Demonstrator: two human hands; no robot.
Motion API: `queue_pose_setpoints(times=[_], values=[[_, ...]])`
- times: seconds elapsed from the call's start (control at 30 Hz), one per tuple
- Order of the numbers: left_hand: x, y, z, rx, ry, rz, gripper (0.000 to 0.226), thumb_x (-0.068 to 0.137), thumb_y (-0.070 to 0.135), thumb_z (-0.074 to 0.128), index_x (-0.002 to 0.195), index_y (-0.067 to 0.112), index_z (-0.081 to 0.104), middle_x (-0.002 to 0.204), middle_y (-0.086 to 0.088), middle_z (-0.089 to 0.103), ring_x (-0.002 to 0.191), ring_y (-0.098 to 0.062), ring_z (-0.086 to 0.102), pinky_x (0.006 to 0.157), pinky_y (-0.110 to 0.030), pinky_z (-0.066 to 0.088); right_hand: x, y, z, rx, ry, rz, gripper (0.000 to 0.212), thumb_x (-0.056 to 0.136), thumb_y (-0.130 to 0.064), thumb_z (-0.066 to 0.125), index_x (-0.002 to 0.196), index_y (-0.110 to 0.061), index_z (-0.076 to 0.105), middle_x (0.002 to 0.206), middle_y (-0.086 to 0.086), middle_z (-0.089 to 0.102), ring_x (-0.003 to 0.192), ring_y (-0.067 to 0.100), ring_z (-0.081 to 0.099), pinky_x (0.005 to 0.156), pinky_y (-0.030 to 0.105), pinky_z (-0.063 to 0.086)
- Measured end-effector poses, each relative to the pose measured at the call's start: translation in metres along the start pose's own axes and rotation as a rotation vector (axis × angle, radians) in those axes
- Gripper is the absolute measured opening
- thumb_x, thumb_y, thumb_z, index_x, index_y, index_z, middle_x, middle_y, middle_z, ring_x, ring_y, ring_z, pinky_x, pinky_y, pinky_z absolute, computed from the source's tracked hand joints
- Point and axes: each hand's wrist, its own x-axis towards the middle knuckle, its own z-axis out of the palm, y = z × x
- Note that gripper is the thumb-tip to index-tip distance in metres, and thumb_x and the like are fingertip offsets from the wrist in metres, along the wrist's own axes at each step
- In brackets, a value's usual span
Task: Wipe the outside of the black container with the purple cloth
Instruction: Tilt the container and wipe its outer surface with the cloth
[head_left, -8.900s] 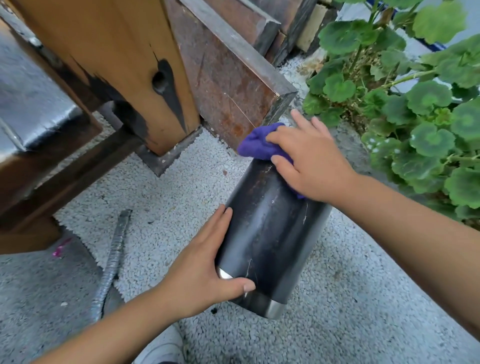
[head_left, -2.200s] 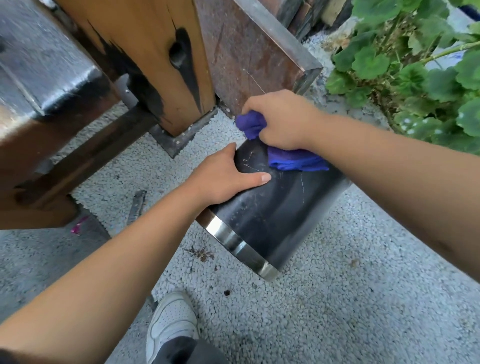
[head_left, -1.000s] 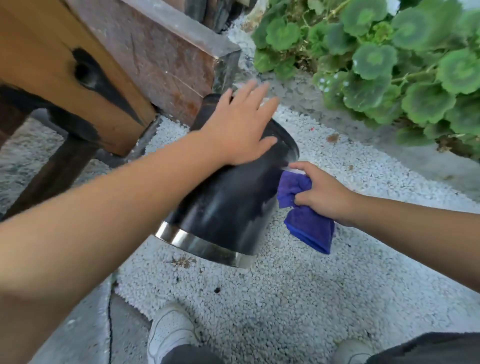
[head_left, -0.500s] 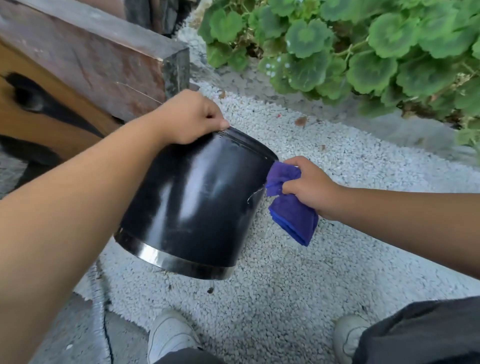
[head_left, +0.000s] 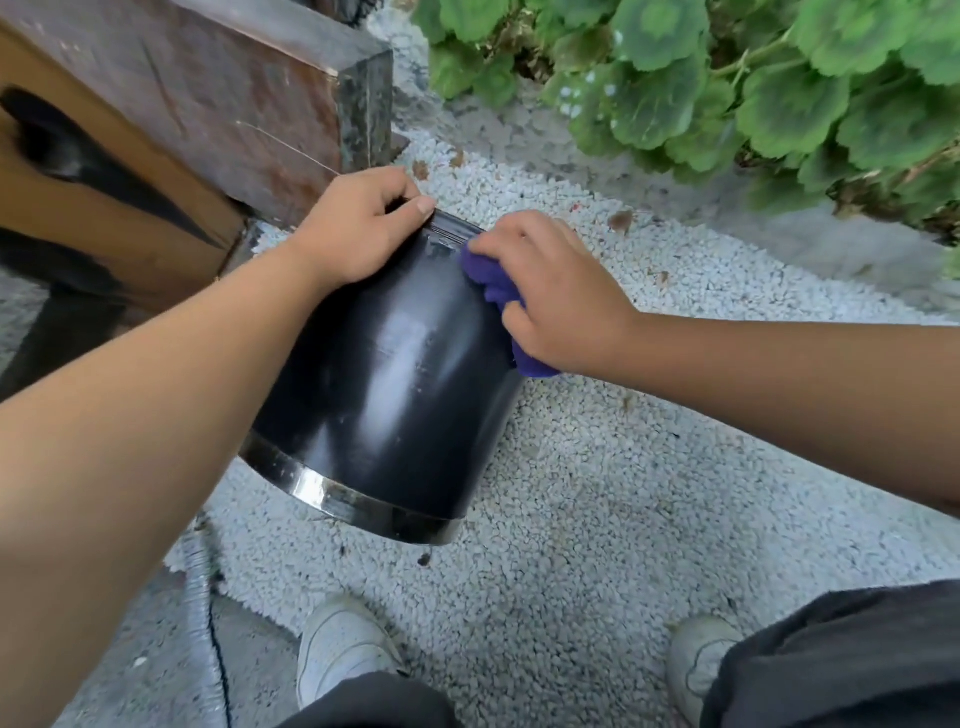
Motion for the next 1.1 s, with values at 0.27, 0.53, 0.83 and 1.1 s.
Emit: queue_pose_setpoints(times=[0.27, 0.53, 0.83, 1.1], values=[[0.002, -0.009, 0.002, -0.047, 0.035, 0.004, 0.028, 0.094, 0.029, 0.055, 0.081, 0.005, 0.059, 0.095, -0.025, 0.066, 0.112, -0.015, 0.051, 0.097, -0.031, 0.041, -0.063, 0.015, 0.026, -0.152, -0.288, -0.232, 0.032, 0.092, -0.033, 0.044, 0.121, -0.025, 0.056, 0.122, 0.003, 0.053, 0.108, 0.026, 0.051, 0.084, 0.050, 0.052], [0.003, -0.012, 0.007, -0.079, 0.088, 0.007, 0.028, 0.092, 0.031, 0.055, 0.083, 0.005, 0.062, 0.096, -0.023, 0.067, 0.109, -0.029, 0.060, 0.095, -0.031, 0.041, 0.002, 0.005, -0.006, -0.087, -0.120, -0.059, 0.041, 0.081, -0.007, 0.055, 0.121, -0.014, 0.057, 0.122, 0.008, 0.050, 0.110, 0.030, 0.047, 0.083, 0.051, 0.051], [0.000, -0.016, 0.009, -0.269, 0.202, -0.065, 0.042, 0.103, 0.024, 0.040, 0.075, -0.003, 0.058, 0.076, -0.019, 0.058, 0.077, -0.020, 0.051, 0.079, -0.048, 0.046, 0.078, -0.037, -0.002, -0.293, -0.153, -0.126, 0.030, 0.086, -0.014, 0.050, 0.115, -0.022, 0.056, 0.110, 0.001, 0.056, 0.104, 0.030, 0.047, 0.083, 0.047, 0.048], [0.002, -0.008, 0.011, 0.046, 0.224, 0.026, 0.040, 0.102, 0.024, 0.038, 0.089, -0.004, 0.062, 0.089, -0.022, 0.065, 0.091, -0.034, 0.060, 0.086, -0.040, 0.044, -0.002, 0.016, -0.022, -0.228, -0.213, -0.038, 0.045, 0.078, -0.008, 0.061, 0.122, -0.013, 0.060, 0.115, 0.011, 0.056, 0.106, 0.036, 0.053, 0.087, 0.048, 0.049]])
